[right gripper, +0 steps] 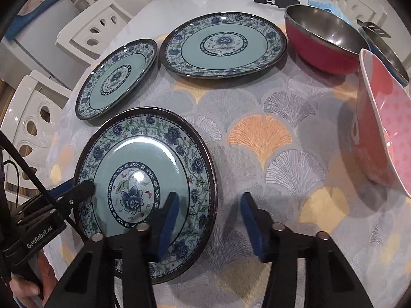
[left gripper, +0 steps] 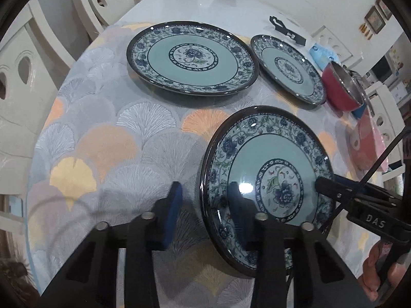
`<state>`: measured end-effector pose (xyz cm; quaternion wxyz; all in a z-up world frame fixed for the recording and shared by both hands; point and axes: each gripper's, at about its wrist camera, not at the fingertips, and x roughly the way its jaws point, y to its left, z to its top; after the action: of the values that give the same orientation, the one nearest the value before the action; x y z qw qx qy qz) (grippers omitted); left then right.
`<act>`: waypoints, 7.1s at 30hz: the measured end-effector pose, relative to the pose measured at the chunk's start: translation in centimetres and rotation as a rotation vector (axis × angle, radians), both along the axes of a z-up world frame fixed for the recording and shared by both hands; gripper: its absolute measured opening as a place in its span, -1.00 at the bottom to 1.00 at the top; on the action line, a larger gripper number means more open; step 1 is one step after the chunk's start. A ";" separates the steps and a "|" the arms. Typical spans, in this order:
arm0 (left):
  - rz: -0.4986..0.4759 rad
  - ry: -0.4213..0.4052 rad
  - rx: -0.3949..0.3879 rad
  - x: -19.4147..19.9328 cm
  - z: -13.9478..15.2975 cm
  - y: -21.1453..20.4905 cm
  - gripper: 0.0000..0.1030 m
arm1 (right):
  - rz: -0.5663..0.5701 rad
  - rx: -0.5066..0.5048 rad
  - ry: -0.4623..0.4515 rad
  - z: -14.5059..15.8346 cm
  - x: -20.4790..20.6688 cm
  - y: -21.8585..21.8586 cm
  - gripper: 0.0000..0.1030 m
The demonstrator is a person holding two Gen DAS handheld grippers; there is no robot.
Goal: Organize plates and bowls
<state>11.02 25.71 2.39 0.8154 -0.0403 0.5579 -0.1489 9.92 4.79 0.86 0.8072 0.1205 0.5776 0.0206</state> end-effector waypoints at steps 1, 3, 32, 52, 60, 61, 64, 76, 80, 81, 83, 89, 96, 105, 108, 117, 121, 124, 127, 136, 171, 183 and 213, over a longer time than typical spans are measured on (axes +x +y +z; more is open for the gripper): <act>-0.004 0.005 -0.016 0.0 0.0 0.1 -0.55 | 0.005 0.002 -0.002 0.0 0.0 0.0 -0.23; -0.017 0.009 -0.027 0.1 0.0 -0.1 -0.61 | 0.015 0.001 -0.005 -0.1 0.1 0.3 -0.32; 0.149 -0.115 -0.053 -8.1 7.7 7.7 -0.61 | 0.147 -0.029 -0.112 8.0 -5.1 9.2 -0.34; 0.142 0.004 0.009 -8.7 0.6 8.7 -0.61 | 0.140 -0.044 0.059 0.3 -6.3 11.7 -0.34; 0.200 -0.046 0.053 -9.3 2.0 10.3 -0.57 | 0.098 -0.067 0.029 2.0 -7.1 9.8 -0.33; 0.211 -0.057 0.057 -9.6 2.5 10.5 -0.57 | 0.085 -0.056 0.022 2.7 -7.3 9.1 -0.32; 0.238 -0.105 0.045 -10.5 4.8 11.0 -0.56 | 0.066 -0.034 -0.018 5.2 -7.8 7.6 -0.26; 0.199 -0.379 -0.021 -14.4 17.5 6.2 0.28 | 0.048 -0.007 -0.295 17.2 -12.1 4.3 0.22; 0.171 -0.470 -0.032 -16.2 20.3 4.3 0.33 | 0.064 -0.016 -0.324 18.7 -13.9 3.8 0.33; 0.169 -0.476 -0.038 -16.6 20.7 3.7 0.33 | 0.071 -0.022 -0.331 18.9 -14.5 3.6 0.33; 0.164 -0.471 -0.062 -17.0 21.0 3.2 0.33 | 0.074 -0.023 -0.339 19.1 -15.4 3.3 0.34; 0.144 -0.468 -0.059 -18.1 21.6 1.5 0.33 | 0.048 0.011 -0.347 18.6 -18.0 1.4 0.43; 0.129 -0.496 -0.013 -16.2 22.6 1.7 0.33 | 0.011 0.062 -0.339 18.7 -17.0 0.1 0.44; 0.138 -0.307 -0.018 -6.5 19.5 6.1 0.33 | -0.069 0.108 -0.319 17.3 -9.5 1.3 0.51; 0.132 -0.256 -0.044 -2.7 17.8 7.5 0.33 | -0.096 0.133 -0.285 16.0 -6.0 2.1 0.51; 0.062 -0.148 0.024 7.1 11.2 7.0 0.33 | -0.168 0.190 -0.093 9.0 2.7 4.9 0.45; 0.064 -0.108 0.003 10.4 8.2 6.8 0.30 | -0.185 0.160 -0.053 7.0 4.7 5.5 0.42; 0.076 -0.072 -0.030 12.7 6.4 7.0 0.26 | -0.189 0.141 -0.037 6.1 6.0 5.8 0.39; 0.083 -0.051 -0.073 14.6 5.1 7.3 0.22 | -0.188 0.127 -0.025 5.2 7.9 6.1 0.36; 0.037 -0.001 -0.123 19.1 1.5 6.7 -0.29 | -0.153 0.109 -0.009 2.6 12.5 6.8 0.10; 0.049 -0.278 -0.206 8.5 12.5 9.2 -0.47 | 0.084 0.047 -0.298 12.3 6.8 10.5 -0.45; 0.125 -0.368 -0.205 -3.0 16.5 10.2 -0.47 | 0.169 0.058 -0.395 17.8 -3.5 11.7 -0.44; 0.152 -0.045 -0.098 -15.0 2.9 10.0 -0.48 | 0.235 0.033 -0.048 5.4 -13.2 12.4 -0.41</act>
<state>-3.98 35.75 5.24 0.8336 -0.1192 0.5270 -0.1146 -3.25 17.15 6.21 0.8106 0.0646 0.5679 0.1273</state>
